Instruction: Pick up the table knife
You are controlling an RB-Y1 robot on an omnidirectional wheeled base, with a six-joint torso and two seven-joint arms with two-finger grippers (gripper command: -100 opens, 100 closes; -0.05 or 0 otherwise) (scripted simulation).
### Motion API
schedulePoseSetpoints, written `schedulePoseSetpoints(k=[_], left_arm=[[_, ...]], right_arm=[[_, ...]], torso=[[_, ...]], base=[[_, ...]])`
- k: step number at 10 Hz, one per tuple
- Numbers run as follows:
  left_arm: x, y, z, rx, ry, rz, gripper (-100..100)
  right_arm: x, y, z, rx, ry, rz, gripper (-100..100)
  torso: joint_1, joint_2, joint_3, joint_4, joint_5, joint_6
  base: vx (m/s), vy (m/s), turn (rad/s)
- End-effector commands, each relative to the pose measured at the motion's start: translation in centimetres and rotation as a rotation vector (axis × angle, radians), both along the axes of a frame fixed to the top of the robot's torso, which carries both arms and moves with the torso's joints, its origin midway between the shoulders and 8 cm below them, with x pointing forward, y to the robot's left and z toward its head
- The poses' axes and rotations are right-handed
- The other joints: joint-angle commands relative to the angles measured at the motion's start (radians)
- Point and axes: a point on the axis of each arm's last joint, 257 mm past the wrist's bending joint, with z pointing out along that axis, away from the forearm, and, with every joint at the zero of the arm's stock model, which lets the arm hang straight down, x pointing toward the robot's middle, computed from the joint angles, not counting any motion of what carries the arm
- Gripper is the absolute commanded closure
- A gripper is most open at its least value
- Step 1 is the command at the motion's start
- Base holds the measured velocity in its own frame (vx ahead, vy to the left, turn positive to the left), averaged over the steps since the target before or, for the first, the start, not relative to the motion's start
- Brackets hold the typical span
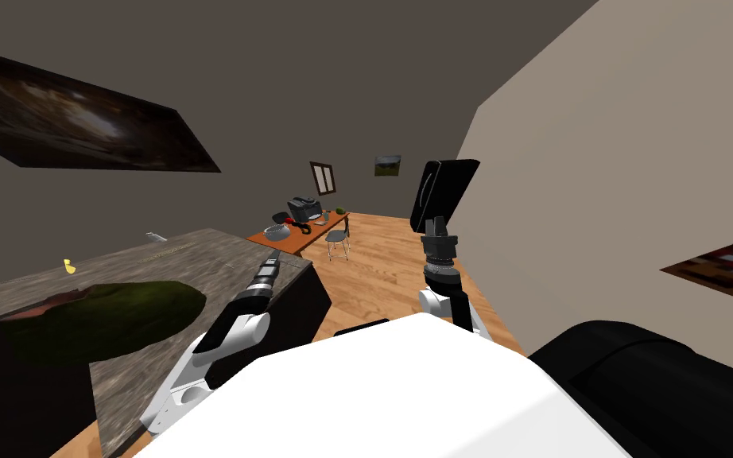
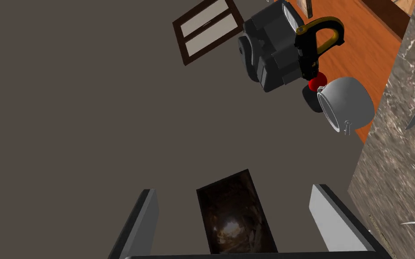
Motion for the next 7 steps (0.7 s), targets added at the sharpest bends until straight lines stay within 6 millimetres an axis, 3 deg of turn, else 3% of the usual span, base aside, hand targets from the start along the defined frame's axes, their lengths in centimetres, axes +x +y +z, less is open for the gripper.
schedulePoseSetpoints(k=[1, 7], left_arm=[[0.3, 0.6, -1.3, 0.011, 0.046, 0.011, -100], [1.3, 4.1, -5.6, 0.076, 0.232, 0.063, -100]], right_arm=[[0.0, 0.0, 0.0, 0.000, 0.000, 0.000, 0], [0.0, 0.0, 0.0, 0.000, 0.000, 0.000, 0]], torso=[[0.000, 0.000, 0.000, 0.000, 0.000, 0.000], [0.001, -0.001, -0.001, 0.000, 0.000, 0.000]], base=[[-0.001, -0.096, 0.014], [0.005, -0.098, 0.008]])
